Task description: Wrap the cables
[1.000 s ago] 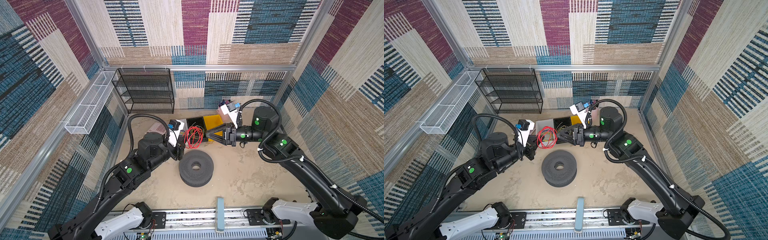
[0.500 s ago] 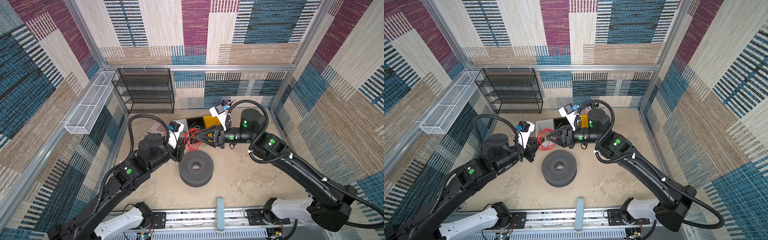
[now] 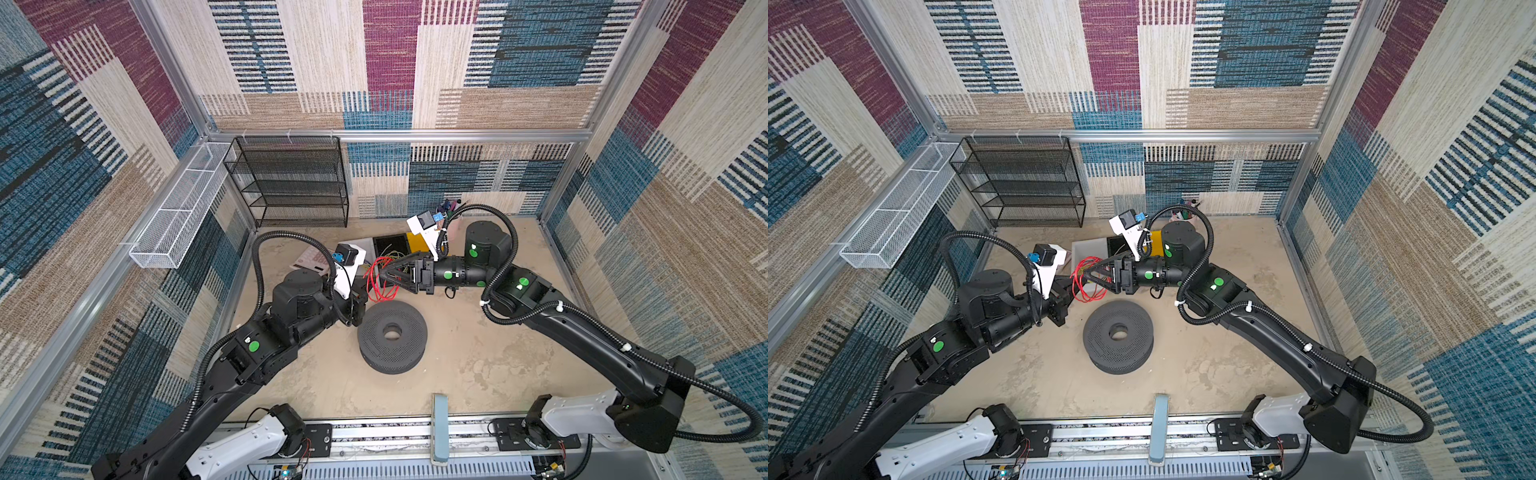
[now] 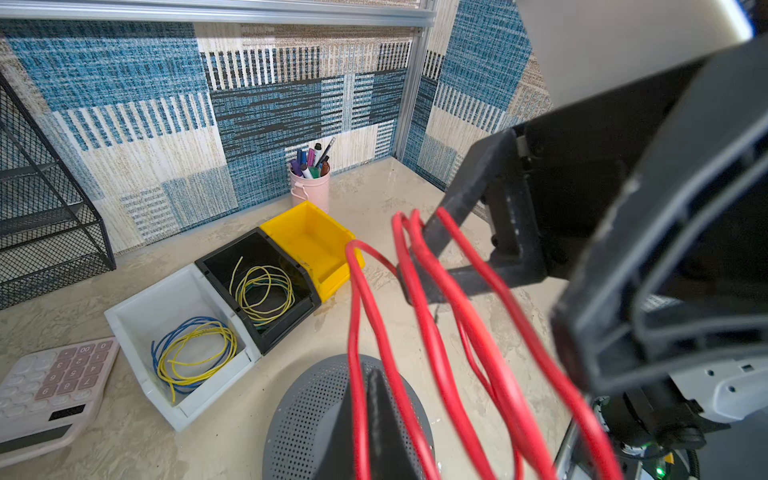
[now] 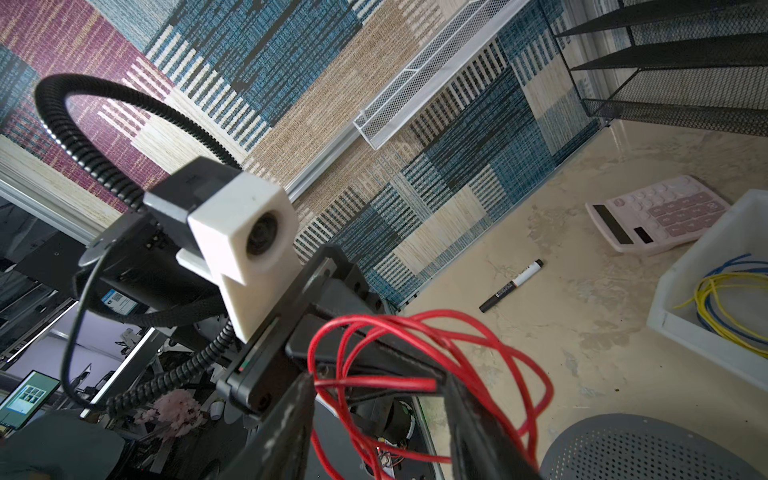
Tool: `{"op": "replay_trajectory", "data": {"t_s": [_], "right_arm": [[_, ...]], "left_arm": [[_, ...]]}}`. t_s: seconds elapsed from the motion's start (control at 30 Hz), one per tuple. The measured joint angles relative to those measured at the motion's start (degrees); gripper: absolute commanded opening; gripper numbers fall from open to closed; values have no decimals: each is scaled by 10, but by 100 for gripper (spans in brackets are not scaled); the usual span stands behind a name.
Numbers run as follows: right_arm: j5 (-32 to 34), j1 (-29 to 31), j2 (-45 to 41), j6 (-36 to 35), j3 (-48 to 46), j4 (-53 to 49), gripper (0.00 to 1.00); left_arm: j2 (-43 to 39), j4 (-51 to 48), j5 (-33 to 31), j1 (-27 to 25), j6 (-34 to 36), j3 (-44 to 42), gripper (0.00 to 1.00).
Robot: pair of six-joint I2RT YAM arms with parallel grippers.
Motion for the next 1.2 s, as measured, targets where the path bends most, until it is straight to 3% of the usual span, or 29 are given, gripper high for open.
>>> {"op": "replay_trajectory", "data": {"t_s": [0.37,0.8,1.2], "right_arm": [[-4,0,32,32,8,51,34],[4,0,35,75,-4,99,1],[17,-29,-52,57,-35,50,0]], "left_arm": [[-6,-3,1,-2,1,-4,0],[-9,-11,-6,-7,8,-15,0],[-40,-18,-65,-7,10,-35,0]]}}
